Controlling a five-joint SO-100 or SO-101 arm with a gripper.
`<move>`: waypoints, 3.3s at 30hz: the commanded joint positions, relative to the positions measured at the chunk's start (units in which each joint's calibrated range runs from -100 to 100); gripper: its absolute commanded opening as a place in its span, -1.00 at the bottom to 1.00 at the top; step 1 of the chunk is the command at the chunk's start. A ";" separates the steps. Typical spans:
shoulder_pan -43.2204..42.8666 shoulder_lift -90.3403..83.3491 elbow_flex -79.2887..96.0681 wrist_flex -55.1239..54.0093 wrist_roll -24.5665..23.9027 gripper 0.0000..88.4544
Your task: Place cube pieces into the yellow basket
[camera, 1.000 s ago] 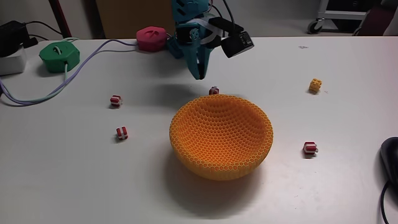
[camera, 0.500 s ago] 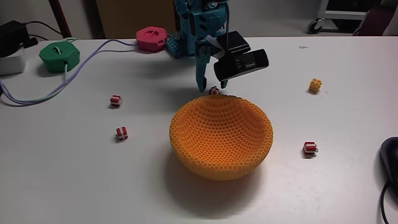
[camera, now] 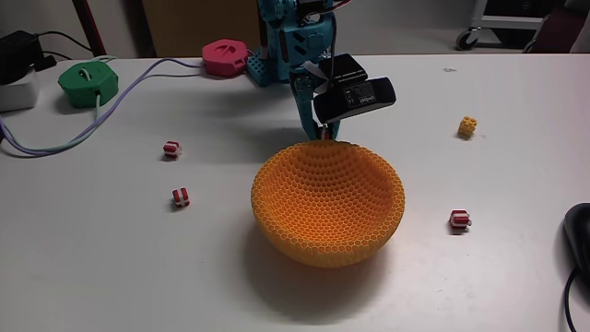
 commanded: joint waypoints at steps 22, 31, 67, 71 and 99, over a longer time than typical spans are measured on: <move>9.87 11.68 -37.95 -12.01 29.11 0.07; 28.51 9.03 -51.24 9.19 17.83 -0.08; 47.99 49.84 -36.79 -45.72 13.97 -0.83; 47.89 48.14 -36.99 -45.11 14.95 -1.00; 21.89 21.43 -46.52 -8.62 22.12 0.15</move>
